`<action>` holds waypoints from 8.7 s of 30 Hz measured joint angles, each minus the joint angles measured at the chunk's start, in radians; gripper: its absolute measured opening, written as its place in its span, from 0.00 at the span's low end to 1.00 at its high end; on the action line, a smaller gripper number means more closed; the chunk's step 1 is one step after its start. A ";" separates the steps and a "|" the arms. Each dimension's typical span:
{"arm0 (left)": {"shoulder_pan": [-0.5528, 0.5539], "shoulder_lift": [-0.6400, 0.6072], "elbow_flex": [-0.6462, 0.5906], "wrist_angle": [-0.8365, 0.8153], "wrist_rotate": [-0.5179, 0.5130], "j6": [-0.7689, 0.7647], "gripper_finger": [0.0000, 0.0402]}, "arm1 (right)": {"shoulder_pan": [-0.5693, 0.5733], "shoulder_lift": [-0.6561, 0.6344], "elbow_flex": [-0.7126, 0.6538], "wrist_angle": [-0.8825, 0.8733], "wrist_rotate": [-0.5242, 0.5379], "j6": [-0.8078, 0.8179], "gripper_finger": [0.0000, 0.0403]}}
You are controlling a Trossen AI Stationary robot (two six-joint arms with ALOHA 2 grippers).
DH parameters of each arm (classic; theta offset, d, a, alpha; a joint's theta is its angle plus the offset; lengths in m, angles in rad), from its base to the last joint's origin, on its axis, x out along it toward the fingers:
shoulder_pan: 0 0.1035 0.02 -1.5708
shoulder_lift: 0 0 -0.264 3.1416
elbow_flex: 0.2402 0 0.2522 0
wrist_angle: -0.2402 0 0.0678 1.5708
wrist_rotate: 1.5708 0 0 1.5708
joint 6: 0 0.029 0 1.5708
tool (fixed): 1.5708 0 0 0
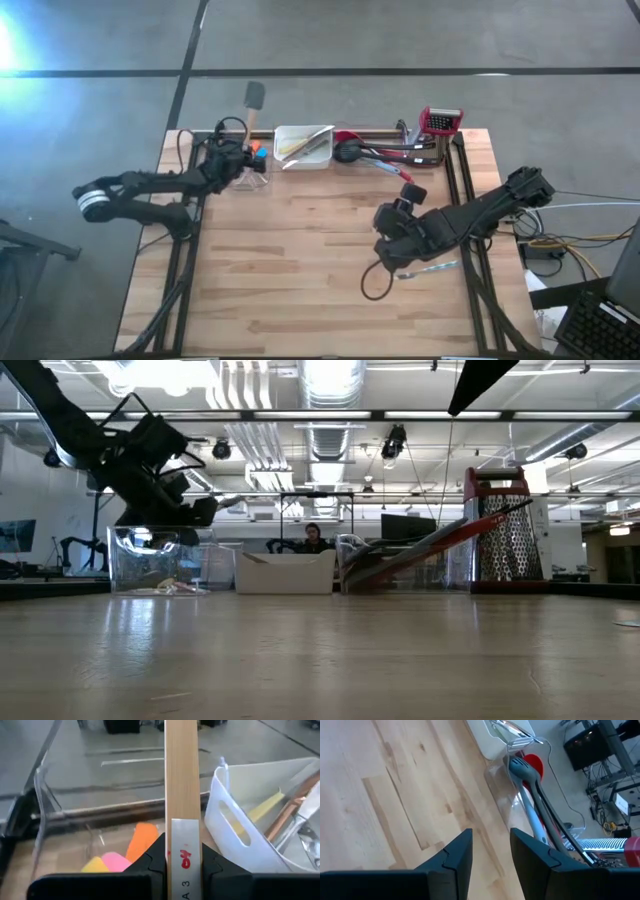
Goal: Pick & Place Kitchen Items
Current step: Put the gray spatula into the left transparent bin, then put the white and blue knife into the white bin
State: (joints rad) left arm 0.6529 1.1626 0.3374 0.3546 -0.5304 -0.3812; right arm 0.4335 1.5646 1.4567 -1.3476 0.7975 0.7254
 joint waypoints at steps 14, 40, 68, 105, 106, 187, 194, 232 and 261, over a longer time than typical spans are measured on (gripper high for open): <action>0.009 0.186 0.001 0.038 -0.008 -0.087 0.11 | 0.000 0.000 0.000 -0.003 -0.001 -0.009 0.31; 0.023 0.209 0.033 0.029 0.024 -0.070 0.36 | 0.000 0.000 0.000 -0.004 -0.004 -0.012 0.29; -0.226 -0.297 0.119 -0.078 0.321 0.109 0.28 | 0.011 0.000 -0.002 -0.009 -0.253 -0.025 0.25; -0.742 -0.132 0.117 0.004 0.137 0.194 0.24 | 0.335 -0.196 -0.617 0.174 -0.914 0.462 0.36; -0.742 -0.132 0.117 0.005 0.137 0.194 0.24 | 0.335 -0.218 -0.640 0.183 -0.923 0.469 0.36; -0.741 -0.129 0.117 0.033 0.137 0.228 0.24 | 0.268 -0.133 -0.726 0.581 -0.742 0.157 0.05; -0.741 -0.125 0.116 0.011 0.137 0.219 0.23 | 0.269 -0.198 -0.741 0.681 -0.515 0.214 0.05; -0.739 0.428 0.544 0.275 0.424 0.469 0.42 | 0.195 -0.255 -0.760 1.338 0.196 -0.263 0.05; -0.736 0.658 0.823 0.354 0.672 0.430 0.40 | 0.196 -0.252 -0.760 1.439 0.169 -0.385 0.05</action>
State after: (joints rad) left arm -0.0832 1.8202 1.1606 0.7090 0.1419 0.0492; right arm 0.6296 1.3128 0.6971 0.0914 0.9665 0.3401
